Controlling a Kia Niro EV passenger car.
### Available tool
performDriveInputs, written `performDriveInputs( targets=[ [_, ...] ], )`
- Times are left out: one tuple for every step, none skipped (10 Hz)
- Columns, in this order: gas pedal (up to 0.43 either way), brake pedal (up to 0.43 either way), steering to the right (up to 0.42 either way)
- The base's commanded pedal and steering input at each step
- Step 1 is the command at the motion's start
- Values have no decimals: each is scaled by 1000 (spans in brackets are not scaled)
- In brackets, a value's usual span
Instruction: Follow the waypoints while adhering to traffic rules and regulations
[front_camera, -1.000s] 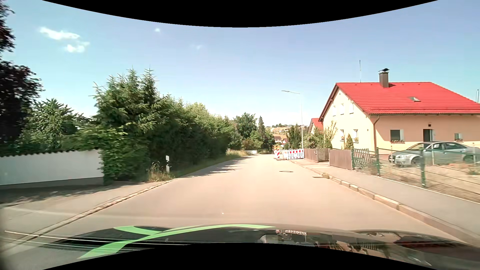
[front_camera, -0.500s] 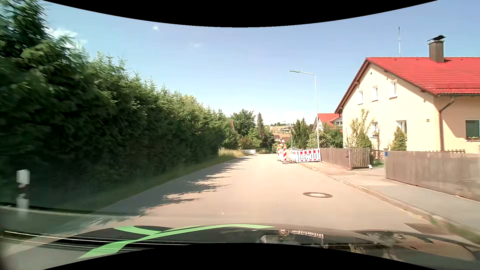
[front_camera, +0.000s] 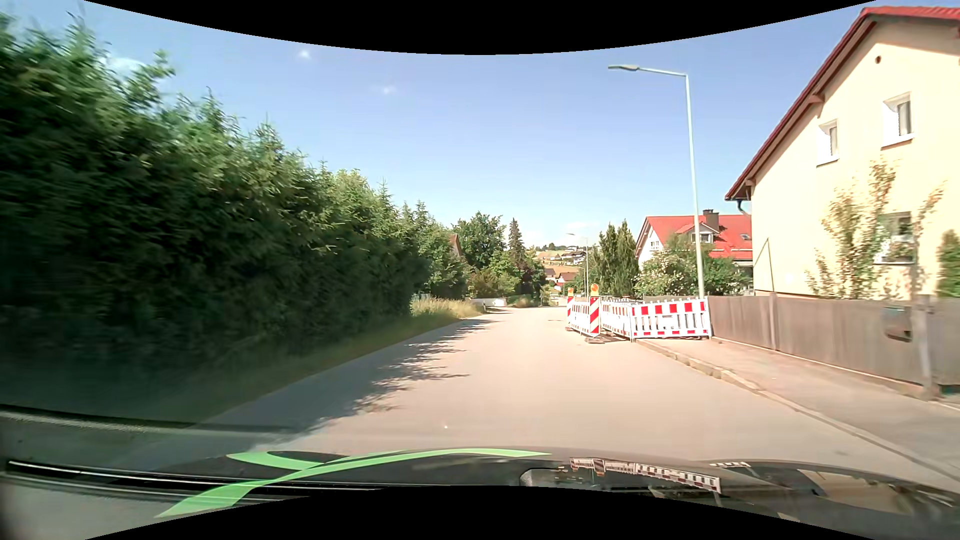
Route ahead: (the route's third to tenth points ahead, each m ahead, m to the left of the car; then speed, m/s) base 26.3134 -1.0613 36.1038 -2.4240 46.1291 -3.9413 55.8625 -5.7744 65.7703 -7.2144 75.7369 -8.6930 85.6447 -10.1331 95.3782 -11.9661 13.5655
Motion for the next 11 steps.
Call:
performDriveInputs(
  targets=[
    [47, 0, 11],
    [47, 0, 11],
    [47, 0, 12],
    [59, 0, 11],
    [59, 0, 12],
    [59, 0, 12],
    [67, 0, 13],
    [67, 0, 14],
    [67, 0, 17],
    [67, 0, 19],
    [79, 0, 20]
  ],
)
